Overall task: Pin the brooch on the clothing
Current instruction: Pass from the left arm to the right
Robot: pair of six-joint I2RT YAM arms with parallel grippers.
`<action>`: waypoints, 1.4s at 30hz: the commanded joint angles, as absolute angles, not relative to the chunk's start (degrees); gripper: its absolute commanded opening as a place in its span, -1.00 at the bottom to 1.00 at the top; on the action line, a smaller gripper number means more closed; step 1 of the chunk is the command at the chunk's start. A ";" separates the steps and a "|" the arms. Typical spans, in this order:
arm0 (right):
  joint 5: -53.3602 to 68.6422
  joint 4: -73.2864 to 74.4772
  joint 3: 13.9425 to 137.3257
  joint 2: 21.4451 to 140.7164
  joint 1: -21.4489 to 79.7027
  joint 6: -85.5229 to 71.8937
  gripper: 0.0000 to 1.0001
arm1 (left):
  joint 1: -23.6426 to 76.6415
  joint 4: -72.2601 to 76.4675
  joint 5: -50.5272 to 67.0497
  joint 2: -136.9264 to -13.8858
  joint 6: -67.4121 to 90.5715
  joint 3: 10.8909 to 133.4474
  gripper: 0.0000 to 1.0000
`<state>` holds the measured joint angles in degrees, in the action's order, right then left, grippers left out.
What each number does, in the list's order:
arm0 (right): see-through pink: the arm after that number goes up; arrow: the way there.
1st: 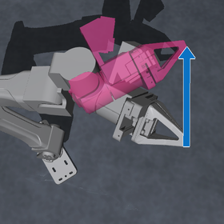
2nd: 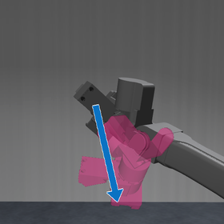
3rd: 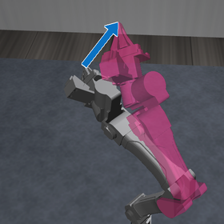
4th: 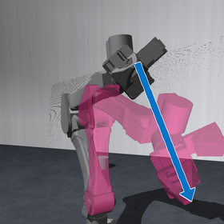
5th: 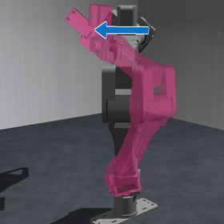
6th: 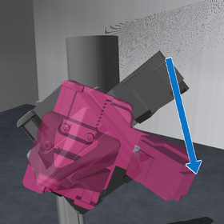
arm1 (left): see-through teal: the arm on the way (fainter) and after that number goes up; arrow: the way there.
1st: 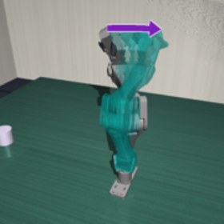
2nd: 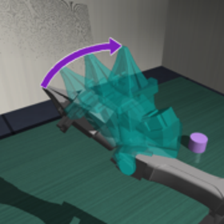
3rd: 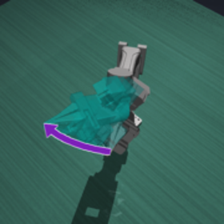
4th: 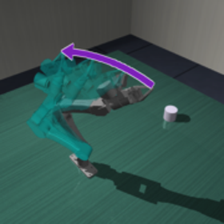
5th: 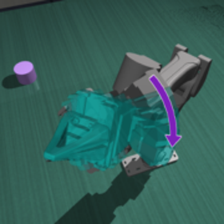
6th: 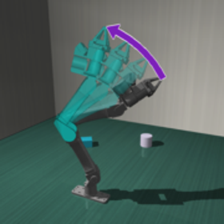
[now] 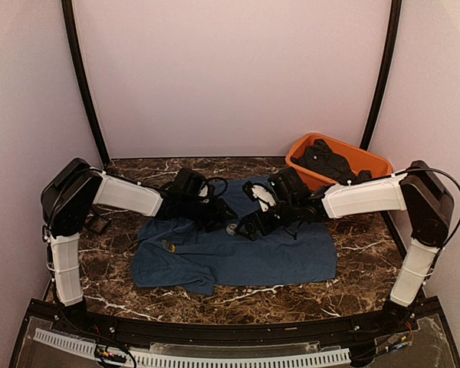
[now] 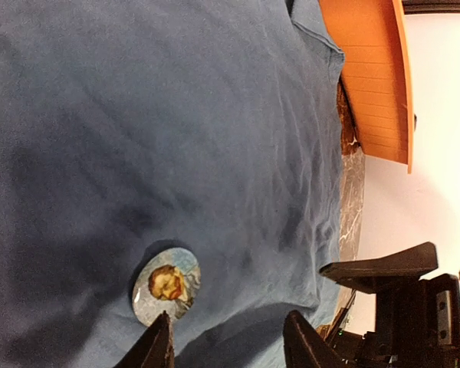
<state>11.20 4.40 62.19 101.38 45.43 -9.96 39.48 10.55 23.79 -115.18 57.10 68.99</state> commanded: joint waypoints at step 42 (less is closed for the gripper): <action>38.14 -28.76 57.01 113.66 36.45 -43.71 0.35 | 37.87 20.82 25.17 -113.31 63.90 62.12 -0.90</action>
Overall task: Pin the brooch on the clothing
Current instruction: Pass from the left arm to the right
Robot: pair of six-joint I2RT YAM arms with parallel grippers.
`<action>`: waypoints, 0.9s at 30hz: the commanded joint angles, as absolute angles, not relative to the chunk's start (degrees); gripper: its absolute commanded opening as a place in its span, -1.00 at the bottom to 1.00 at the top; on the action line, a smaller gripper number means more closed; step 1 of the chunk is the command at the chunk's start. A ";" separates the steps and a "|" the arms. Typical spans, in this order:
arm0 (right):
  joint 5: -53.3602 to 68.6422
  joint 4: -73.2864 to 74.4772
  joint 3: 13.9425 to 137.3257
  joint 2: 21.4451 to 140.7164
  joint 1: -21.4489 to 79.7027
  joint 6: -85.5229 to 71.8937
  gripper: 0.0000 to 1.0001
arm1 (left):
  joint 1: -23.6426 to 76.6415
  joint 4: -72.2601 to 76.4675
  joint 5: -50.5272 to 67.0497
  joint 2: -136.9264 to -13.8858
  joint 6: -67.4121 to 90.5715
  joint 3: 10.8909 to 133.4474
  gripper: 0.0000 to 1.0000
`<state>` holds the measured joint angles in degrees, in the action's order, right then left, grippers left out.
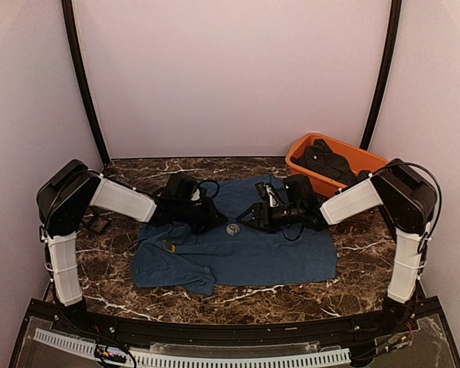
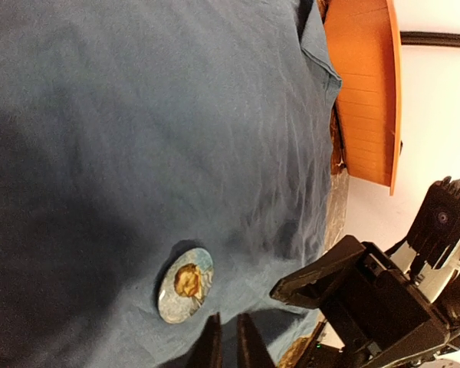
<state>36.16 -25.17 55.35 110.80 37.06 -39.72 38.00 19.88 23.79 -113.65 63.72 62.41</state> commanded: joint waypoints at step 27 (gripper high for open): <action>37.80 -23.23 62.36 118.45 36.12 -47.98 0.33 | 38.13 13.05 23.89 -119.48 60.20 65.32 -0.99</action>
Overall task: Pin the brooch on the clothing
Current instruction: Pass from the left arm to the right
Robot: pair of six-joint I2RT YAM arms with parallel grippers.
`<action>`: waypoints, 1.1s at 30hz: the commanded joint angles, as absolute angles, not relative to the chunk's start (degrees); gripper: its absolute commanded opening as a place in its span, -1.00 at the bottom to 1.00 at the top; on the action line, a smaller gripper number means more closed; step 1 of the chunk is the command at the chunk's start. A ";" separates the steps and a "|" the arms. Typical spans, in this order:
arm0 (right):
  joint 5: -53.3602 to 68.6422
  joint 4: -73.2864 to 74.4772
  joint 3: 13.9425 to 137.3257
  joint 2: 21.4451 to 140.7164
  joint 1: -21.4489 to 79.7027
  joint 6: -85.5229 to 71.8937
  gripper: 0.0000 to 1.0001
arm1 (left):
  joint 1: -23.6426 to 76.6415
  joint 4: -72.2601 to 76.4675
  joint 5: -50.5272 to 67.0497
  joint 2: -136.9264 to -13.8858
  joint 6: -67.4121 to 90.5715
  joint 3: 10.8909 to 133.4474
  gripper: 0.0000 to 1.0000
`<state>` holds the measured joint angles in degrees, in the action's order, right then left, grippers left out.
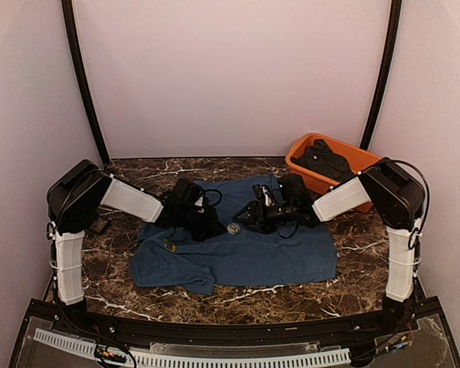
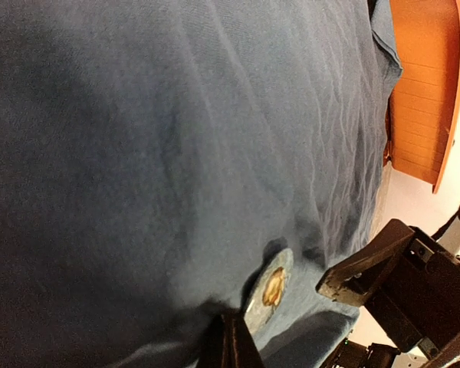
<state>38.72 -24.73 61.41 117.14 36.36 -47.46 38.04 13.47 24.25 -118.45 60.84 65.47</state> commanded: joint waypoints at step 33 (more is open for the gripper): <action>38.66 -23.61 62.66 119.87 36.06 -49.63 0.33 | 38.42 22.66 24.95 -119.52 61.59 64.03 -0.99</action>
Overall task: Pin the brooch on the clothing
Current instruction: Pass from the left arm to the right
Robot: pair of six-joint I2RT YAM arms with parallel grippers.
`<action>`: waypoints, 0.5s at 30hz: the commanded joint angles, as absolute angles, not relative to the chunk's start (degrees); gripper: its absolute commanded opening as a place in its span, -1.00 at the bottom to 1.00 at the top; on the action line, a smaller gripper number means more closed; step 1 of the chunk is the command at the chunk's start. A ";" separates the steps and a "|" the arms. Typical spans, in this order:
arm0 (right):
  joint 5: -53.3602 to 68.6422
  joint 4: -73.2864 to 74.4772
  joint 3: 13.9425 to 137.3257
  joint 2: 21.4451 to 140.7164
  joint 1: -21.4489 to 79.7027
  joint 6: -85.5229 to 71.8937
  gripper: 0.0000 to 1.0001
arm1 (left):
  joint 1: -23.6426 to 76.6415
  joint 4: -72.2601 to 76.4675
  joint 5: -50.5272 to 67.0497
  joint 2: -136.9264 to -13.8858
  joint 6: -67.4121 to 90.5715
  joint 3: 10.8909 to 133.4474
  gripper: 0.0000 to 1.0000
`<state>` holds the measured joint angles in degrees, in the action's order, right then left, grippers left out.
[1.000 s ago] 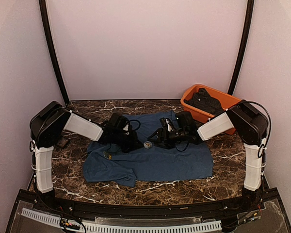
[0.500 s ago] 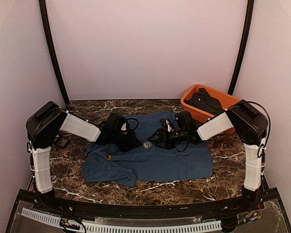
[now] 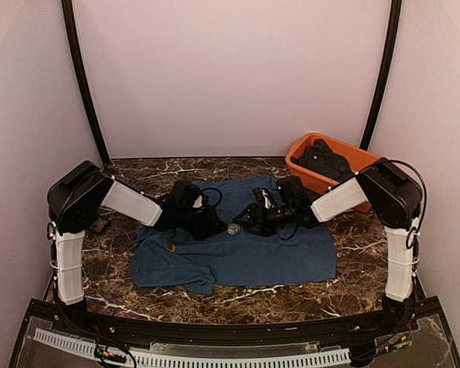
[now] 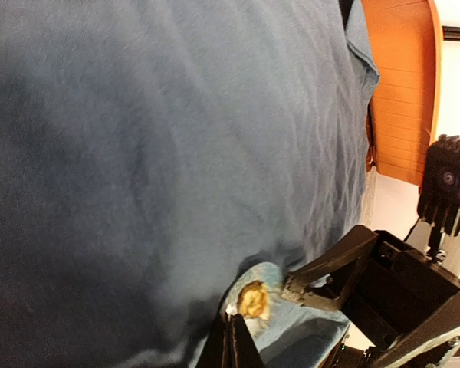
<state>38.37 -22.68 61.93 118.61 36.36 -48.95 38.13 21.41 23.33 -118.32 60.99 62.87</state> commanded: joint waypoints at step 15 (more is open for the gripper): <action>41.00 -26.83 63.12 121.76 36.17 -52.17 0.31 | 38.58 18.05 24.32 -121.02 60.10 64.52 -0.99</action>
<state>39.51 -24.01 62.00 119.68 36.36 -50.48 38.17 20.71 24.21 -120.16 61.06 64.47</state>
